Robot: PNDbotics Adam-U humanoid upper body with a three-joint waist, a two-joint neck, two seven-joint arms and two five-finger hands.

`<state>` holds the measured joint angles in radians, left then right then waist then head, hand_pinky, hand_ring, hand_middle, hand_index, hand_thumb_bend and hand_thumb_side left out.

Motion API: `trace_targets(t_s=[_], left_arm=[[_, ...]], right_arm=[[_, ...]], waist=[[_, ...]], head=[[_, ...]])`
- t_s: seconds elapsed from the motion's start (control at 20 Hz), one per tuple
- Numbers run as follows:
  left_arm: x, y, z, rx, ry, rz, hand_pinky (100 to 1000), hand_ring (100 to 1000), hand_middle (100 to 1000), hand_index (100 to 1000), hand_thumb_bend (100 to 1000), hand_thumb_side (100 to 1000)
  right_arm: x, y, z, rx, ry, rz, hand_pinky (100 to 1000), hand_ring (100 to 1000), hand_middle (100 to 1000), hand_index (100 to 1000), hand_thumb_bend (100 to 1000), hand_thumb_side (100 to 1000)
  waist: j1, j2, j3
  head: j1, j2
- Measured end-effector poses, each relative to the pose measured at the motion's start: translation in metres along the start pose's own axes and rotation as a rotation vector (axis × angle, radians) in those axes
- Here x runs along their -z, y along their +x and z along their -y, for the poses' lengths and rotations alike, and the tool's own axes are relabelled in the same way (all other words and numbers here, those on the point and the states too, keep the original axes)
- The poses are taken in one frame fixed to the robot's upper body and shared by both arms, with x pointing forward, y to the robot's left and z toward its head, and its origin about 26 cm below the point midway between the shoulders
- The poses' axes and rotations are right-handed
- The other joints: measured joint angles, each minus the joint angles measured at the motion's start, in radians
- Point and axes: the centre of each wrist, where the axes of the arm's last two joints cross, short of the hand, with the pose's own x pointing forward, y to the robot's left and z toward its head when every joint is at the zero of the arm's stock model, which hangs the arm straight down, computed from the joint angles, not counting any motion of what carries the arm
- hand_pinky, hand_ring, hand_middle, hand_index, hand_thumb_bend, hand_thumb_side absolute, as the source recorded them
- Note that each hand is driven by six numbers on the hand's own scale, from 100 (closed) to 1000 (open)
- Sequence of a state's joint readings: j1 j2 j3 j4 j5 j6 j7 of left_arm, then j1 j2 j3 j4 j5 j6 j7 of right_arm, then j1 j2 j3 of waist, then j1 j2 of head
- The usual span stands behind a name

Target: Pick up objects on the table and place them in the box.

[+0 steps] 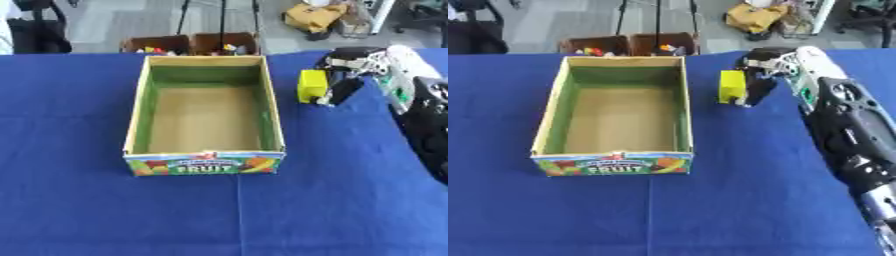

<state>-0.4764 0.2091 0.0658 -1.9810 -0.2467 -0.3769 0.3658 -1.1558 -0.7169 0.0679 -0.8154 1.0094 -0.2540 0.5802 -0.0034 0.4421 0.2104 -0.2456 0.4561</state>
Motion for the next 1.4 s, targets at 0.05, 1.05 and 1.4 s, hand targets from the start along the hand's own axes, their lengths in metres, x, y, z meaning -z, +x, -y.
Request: trace_targets(t_s=[0.05, 1.05, 1.4], left_arm=[[0.000, 0.000, 0.000, 0.000, 0.000, 0.000, 462, 779, 840, 893, 100, 1000], [0.000, 0.000, 0.000, 0.003, 0.004, -0.008, 467, 779, 840, 893, 100, 1000], [0.000, 0.000, 0.000, 0.002, 0.004, -0.008, 470, 778, 840, 893, 100, 1000]], right_arm=[[0.000, 0.000, 0.001, 0.002, -0.004, -0.001, 456, 617, 411, 517, 149, 383], [-0.032, 0.039, 0.060, 0.056, -0.279, 0.161, 424, 582, 369, 472, 100, 412], [-0.050, 0.082, 0.088, -0.019, -0.342, 0.250, 421, 579, 369, 472, 100, 416]], waist=[[0.000, 0.000, 0.000], [0.000, -0.001, -0.011], [-0.001, -0.004, -0.004]], head=[[0.000, 0.000], [0.001, 0.000], [0.001, 0.000]])
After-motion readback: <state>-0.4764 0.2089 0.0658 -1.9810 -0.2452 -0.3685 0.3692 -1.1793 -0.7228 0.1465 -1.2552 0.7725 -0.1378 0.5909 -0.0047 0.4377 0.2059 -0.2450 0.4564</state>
